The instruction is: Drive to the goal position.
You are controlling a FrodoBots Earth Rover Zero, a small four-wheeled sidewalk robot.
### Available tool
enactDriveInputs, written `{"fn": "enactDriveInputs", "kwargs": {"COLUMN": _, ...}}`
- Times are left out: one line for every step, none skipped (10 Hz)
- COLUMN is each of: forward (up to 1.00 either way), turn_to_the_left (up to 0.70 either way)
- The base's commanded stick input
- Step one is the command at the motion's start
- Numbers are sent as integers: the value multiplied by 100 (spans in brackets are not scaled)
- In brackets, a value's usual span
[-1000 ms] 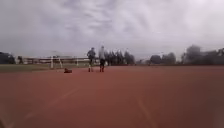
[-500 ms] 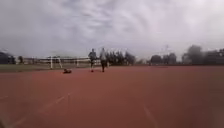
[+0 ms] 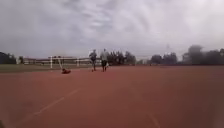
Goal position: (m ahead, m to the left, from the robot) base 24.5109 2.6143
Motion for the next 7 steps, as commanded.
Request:
{"fn": "enactDriveInputs", "kwargs": {"forward": 46, "turn_to_the_left": 0}}
{"fn": "enactDriveInputs", "kwargs": {"forward": 46, "turn_to_the_left": 0}}
{"fn": "enactDriveInputs", "kwargs": {"forward": 46, "turn_to_the_left": 0}}
{"fn": "enactDriveInputs", "kwargs": {"forward": 46, "turn_to_the_left": 0}}
{"fn": "enactDriveInputs", "kwargs": {"forward": 46, "turn_to_the_left": 0}}
{"fn": "enactDriveInputs", "kwargs": {"forward": 46, "turn_to_the_left": 0}}
{"fn": "enactDriveInputs", "kwargs": {"forward": 46, "turn_to_the_left": 0}}
